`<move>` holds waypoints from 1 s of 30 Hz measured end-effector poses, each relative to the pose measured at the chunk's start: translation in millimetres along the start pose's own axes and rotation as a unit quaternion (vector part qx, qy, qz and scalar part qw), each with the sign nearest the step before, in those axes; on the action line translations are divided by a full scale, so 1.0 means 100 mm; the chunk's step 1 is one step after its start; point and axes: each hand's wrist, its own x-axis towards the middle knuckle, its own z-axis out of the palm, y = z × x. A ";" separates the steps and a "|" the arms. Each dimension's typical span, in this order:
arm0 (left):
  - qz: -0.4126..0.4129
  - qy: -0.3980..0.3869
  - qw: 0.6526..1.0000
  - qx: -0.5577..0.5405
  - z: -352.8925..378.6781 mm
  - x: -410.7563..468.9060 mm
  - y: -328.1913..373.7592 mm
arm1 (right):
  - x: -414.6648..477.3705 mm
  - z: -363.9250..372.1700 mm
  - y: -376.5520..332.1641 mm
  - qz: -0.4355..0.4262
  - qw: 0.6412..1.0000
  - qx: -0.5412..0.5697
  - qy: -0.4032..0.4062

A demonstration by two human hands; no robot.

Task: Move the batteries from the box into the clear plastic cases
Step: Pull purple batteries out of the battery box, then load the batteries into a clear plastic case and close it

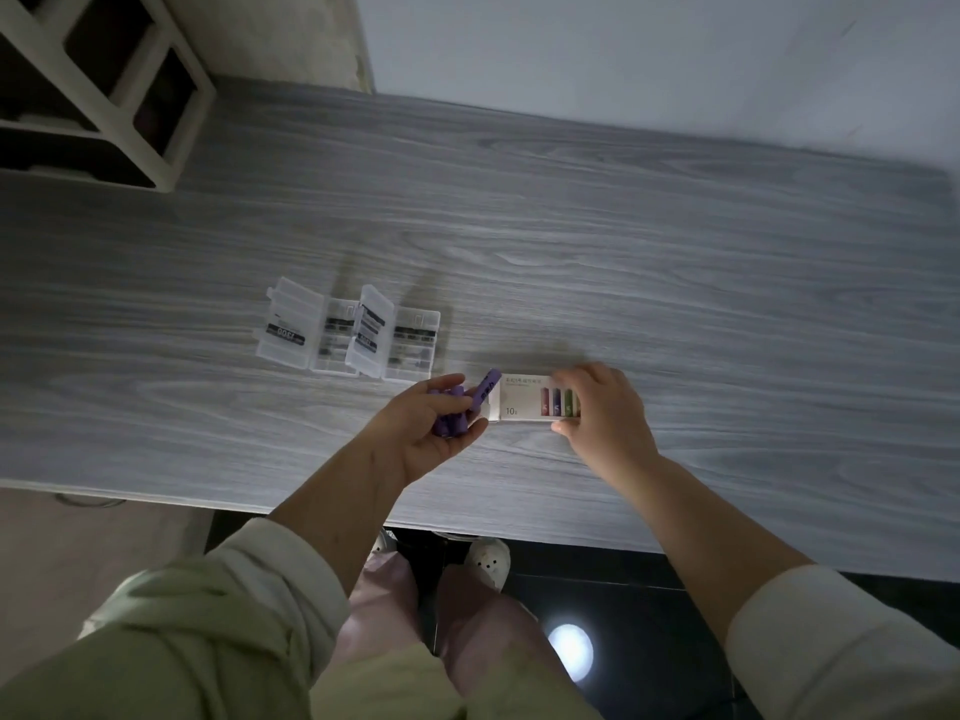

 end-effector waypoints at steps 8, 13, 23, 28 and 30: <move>0.016 -0.013 1.000 -0.012 0.02 -0.03 -0.03 | 0.00 -0.03 -0.14 -0.004 1.000 -0.020 -0.020; 0.038 -0.012 0.999 -0.012 0.05 -0.07 -0.05 | 0.03 -0.16 -0.57 0.048 0.929 0.367 -0.024; 0.072 -0.025 0.997 0.026 -0.12 -0.19 0.09 | 0.16 -0.15 -1.02 0.199 0.758 0.608 -0.129; 0.078 -0.024 0.996 0.042 -0.27 -0.19 0.24 | 0.25 -0.11 -1.19 0.227 0.737 0.622 -0.132; 0.070 -0.022 0.997 0.033 -0.34 -0.19 0.29 | 0.30 -0.10 -1.24 0.241 0.723 0.635 -0.125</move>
